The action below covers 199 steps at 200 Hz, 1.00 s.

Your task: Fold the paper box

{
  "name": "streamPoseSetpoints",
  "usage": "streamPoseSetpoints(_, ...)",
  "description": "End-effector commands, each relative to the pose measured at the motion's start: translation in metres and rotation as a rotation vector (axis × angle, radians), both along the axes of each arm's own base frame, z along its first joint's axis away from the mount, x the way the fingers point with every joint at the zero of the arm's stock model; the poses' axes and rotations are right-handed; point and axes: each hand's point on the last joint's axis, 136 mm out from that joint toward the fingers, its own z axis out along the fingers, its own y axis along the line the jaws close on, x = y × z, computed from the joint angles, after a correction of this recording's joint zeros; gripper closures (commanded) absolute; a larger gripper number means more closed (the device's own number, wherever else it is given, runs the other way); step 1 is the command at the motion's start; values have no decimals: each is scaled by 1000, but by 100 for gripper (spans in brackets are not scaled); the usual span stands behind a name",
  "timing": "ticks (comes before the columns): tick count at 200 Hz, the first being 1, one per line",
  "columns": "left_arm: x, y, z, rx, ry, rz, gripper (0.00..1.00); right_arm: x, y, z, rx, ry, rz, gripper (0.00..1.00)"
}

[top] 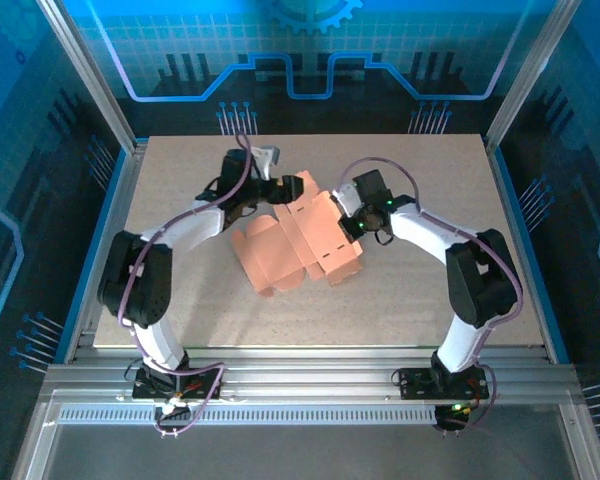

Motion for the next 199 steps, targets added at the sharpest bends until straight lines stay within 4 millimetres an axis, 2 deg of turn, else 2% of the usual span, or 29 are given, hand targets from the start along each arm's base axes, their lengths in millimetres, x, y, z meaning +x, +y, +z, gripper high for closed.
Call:
streamPoseSetpoints(1,-15,17,-11,48,9,-76,5,-7,5,28,83,-39,114,100)
streamPoseSetpoints(8,-17,22,-14,50,14,-85,1,-9,3,31,94,-37,129,100)
streamPoseSetpoints(26,-21,29,-18,26,-14,-138,1,-18,2,43,152,-24,189,100)
streamPoseSetpoints(53,-39,23,-9,-62,25,-297,1,-22,-3,62,205,-15,237,100)
streamPoseSetpoints(71,-46,20,-9,-82,14,-356,1,-21,-7,65,204,-3,256,100)
streamPoseSetpoints(105,-58,10,-28,-147,89,-453,27,-15,-14,70,225,25,264,100)
streamPoseSetpoints(126,-53,13,-42,-123,110,-422,32,-14,-17,76,242,17,267,100)
streamPoseSetpoints(144,-43,19,-51,-77,101,-372,32,-16,-19,79,255,16,275,100)
streamPoseSetpoints(163,-41,18,-48,-88,95,-393,33,-18,-20,79,254,22,275,100)
streamPoseSetpoints(179,-39,15,-46,-114,106,-397,46,-19,-20,78,250,26,270,100)
streamPoseSetpoints(199,-37,13,-39,-158,83,-400,53,-20,-20,78,252,33,270,100)
